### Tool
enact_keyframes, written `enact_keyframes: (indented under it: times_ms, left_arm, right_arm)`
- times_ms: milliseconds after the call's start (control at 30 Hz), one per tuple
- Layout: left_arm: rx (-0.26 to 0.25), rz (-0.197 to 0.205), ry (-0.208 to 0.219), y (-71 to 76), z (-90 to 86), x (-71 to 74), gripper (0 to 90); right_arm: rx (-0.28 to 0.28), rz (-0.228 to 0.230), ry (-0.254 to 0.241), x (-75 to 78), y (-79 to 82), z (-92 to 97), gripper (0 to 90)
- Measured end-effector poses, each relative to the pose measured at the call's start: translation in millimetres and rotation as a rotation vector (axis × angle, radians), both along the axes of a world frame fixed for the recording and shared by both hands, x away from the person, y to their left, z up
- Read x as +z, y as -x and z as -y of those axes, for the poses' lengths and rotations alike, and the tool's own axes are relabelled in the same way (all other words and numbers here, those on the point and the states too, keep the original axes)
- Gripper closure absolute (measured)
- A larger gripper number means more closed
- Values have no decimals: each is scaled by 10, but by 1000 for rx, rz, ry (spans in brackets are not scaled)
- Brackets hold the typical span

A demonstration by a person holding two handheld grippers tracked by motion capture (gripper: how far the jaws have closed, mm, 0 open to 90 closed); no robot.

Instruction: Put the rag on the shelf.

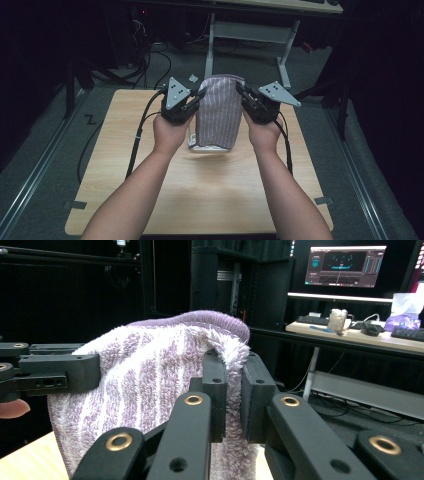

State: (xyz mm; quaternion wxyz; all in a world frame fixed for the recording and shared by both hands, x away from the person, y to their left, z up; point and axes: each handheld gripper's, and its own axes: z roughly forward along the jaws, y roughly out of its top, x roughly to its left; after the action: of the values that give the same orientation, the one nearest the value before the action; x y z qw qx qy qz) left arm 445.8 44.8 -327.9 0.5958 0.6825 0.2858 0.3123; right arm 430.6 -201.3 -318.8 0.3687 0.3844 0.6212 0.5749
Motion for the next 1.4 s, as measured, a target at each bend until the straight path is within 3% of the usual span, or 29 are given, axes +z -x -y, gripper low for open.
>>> enact_keyframes:
  times_ms: [200,433,600,633,733,1033,1133,1167,1233,1400]
  left_arm:
    - [42,-2,-28,-151,-66,8,803]
    - [52,-21,-56,-336,-58,19,802]
    - [53,-72,-47,-488,-35,13,801]
    - [55,-65,-61,-523,-31,14,801]
    - [62,-94,-70,-604,-14,-8,801]
    - [99,-194,-118,-820,-23,-230,785]
    - [92,-246,-105,-874,-25,-291,738]
    - [110,-263,-116,-889,-22,-308,701]
    - [88,-289,-94,-908,-41,-330,627]
    - [78,-288,-68,-848,-66,-316,559]
  right_arm:
    - [5,-16,14,-5,-175,-98,836]
    - [1,-34,31,-15,-363,-126,836]
    - [-7,-64,44,-30,-522,-115,833]
    - [-9,-67,50,-33,-549,-114,833]
    - [-18,-82,60,-56,-639,-120,832]
    - [-13,-156,124,-262,-850,-195,818]
    - [-33,-174,140,-320,-884,-204,724]
    - [-42,-180,131,-325,-893,-198,669]
    - [-33,-200,114,-329,-918,-185,606]
    - [-22,-227,154,-339,-902,-189,548]
